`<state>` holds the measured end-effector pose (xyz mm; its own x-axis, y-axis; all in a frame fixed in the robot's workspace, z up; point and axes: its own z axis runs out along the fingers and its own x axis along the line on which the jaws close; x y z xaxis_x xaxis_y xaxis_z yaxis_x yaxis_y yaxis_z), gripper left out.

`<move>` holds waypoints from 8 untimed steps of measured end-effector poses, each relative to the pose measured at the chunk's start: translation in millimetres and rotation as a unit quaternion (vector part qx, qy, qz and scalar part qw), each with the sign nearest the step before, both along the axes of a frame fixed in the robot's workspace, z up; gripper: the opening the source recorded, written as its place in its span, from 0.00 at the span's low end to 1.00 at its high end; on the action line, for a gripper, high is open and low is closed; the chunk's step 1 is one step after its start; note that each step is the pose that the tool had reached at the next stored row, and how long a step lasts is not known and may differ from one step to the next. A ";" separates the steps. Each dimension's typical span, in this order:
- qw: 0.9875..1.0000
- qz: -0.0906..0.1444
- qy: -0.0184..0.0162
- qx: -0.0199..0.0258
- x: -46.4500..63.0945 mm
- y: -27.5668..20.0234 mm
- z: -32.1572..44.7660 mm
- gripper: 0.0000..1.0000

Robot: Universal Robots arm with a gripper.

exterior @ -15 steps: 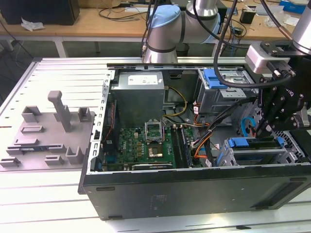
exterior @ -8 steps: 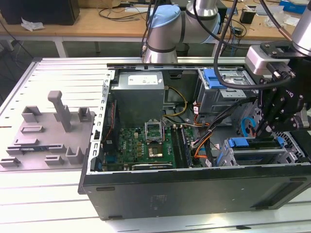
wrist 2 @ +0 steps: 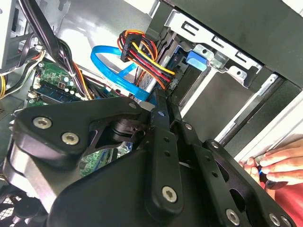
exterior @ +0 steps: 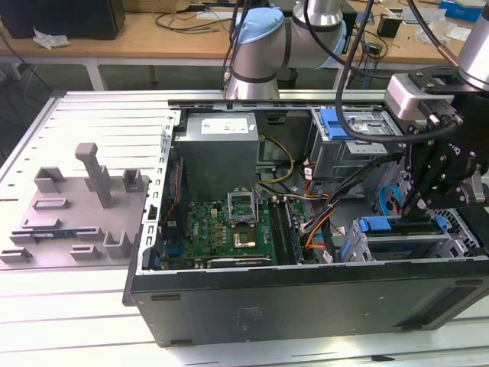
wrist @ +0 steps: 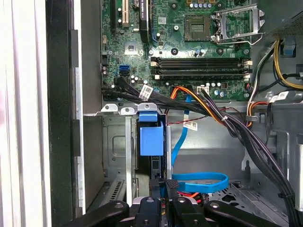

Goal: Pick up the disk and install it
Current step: 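Insert the second disk wire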

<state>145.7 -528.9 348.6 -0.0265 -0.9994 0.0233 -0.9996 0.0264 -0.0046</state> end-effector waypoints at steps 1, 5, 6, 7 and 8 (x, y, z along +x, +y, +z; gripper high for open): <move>1.000 0.000 0.000 0.000 0.0 0.0 -0.2 0.16; 1.000 0.000 0.000 0.000 0.0 0.0 -0.9 0.16; 1.000 0.000 0.000 0.000 0.0 0.0 -1.2 0.16; 1.000 0.000 0.000 0.000 0.0 0.0 -1.4 0.16; 1.000 0.000 0.000 0.000 0.0 0.0 -1.6 0.16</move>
<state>145.7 -529.0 347.0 -0.0265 -0.9994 0.0232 -0.9996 0.0264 -0.0046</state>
